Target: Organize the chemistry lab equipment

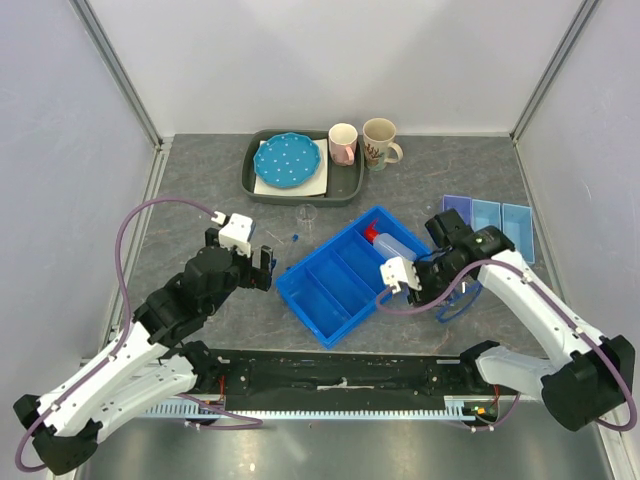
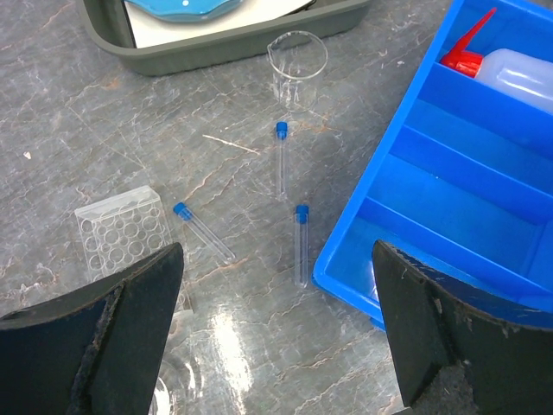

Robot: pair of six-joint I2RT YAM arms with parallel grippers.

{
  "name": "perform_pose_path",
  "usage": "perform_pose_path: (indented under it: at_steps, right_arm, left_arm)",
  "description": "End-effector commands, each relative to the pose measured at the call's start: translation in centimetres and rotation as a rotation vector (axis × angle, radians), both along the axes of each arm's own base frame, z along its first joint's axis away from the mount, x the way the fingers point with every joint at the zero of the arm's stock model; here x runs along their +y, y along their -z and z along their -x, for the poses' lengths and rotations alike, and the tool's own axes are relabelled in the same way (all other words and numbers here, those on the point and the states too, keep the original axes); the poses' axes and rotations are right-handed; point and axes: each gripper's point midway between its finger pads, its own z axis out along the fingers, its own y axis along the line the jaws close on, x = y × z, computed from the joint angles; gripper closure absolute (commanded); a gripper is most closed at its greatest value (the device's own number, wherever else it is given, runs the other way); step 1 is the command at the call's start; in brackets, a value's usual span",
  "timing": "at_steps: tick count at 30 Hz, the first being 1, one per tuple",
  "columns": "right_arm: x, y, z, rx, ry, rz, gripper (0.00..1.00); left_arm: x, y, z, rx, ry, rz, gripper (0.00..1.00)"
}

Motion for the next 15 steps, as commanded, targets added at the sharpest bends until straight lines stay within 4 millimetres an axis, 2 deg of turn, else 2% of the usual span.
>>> perform_pose_path:
  at_steps: [1,3,4,6,7,8,10,11,13,14,15]
  right_arm:
    - [2.7,-5.5,0.3,0.045,0.003,-0.143,0.66]
    - [3.5,-6.5,-0.7,0.044,0.024,-0.173,0.66]
    - [4.3,-7.7,-2.2,-0.001,0.035,-0.204,0.66]
    - [5.2,-7.7,-4.0,0.002,0.061,-0.207,0.65]
    - [5.9,-8.3,-5.7,-0.047,0.063,-0.226,0.65]
    - [6.4,-7.5,-6.7,-0.036,0.065,-0.213,0.64]
    - [7.2,-7.2,-9.0,-0.086,0.074,-0.204,0.64]
    - [7.8,-6.0,-9.7,-0.069,0.068,-0.181,0.64]
    - [8.5,-5.4,-11.1,-0.097,0.065,-0.157,0.63]
    - [9.1,-4.2,-11.4,-0.080,0.052,-0.135,0.63]
    - [9.7,-3.9,-11.9,-0.095,0.044,-0.130,0.62]
  left_arm:
    - [0.3,-0.6,-0.6,-0.026,-0.015,-0.033,0.04]
    - [0.3,-0.4,-0.6,-0.021,-0.016,-0.039,0.04]
    - [0.3,-0.3,-0.7,-0.019,-0.018,-0.041,0.04]
    - [0.3,-0.1,-0.7,-0.013,-0.018,-0.046,0.04]
    - [0.3,-0.1,-0.7,-0.012,-0.018,-0.047,0.04]
    - [0.2,0.0,-0.7,-0.010,-0.016,-0.049,0.04]
    - [0.3,0.1,-0.7,-0.007,-0.019,-0.052,0.04]
    - [0.3,0.0,-0.7,-0.008,-0.021,-0.052,0.04]
    - [0.5,0.1,-0.8,-0.008,-0.030,-0.058,0.04]
    - [0.6,0.1,-0.8,-0.009,-0.034,-0.058,0.04]
    - [0.6,0.2,-0.8,-0.009,-0.038,-0.061,0.04]
